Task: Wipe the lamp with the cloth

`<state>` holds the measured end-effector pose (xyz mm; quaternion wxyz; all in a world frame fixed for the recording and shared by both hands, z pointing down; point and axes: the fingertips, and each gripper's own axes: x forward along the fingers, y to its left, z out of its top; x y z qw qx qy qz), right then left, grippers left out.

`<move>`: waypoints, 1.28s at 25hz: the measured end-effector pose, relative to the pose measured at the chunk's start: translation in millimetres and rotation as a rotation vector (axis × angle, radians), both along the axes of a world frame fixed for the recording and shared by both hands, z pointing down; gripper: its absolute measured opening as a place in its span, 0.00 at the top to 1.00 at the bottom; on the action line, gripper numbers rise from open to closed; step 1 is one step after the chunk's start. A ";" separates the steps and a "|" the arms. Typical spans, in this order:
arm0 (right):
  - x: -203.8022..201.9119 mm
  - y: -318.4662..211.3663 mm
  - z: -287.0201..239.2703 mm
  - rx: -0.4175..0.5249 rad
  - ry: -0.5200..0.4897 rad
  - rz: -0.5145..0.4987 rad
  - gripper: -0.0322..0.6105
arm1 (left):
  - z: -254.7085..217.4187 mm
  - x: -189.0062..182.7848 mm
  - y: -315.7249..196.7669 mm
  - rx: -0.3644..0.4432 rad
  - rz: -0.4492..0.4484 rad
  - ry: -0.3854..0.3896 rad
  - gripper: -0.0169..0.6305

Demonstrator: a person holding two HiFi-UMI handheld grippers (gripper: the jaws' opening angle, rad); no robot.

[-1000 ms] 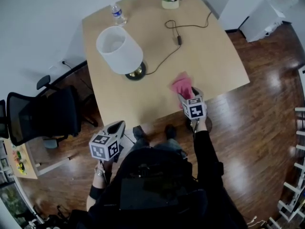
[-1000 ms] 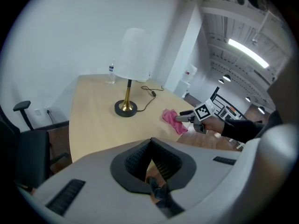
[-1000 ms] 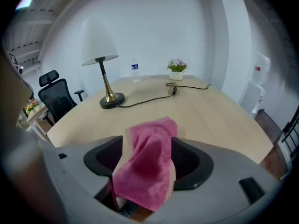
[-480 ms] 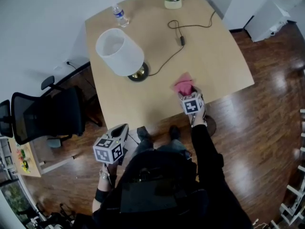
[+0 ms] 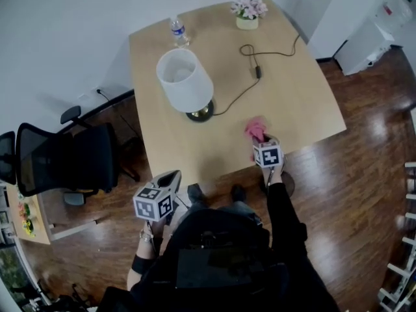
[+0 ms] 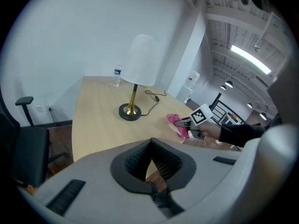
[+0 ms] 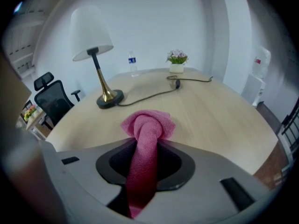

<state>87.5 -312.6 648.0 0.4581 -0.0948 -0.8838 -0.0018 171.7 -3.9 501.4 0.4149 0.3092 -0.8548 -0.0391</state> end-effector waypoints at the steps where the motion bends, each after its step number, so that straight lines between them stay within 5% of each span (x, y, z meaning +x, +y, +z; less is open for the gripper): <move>1: 0.1 8.0 -20.5 -0.025 -0.039 0.006 0.78 | -0.7 -4.2 3.5 0.003 0.006 -0.008 0.98; 8: 32.9 100.9 -142.7 -0.200 -0.225 -0.019 0.78 | -6.4 -28.5 26.2 0.060 0.082 -0.048 0.98; 26: 51.5 206.1 -192.8 -0.140 -0.314 -0.008 0.78 | -0.4 -27.2 80.7 0.101 0.316 -0.079 0.98; 32: 3.9 215.2 -255.6 -0.058 -0.441 -0.108 0.78 | 3.9 -25.5 84.9 0.106 0.307 -0.062 0.98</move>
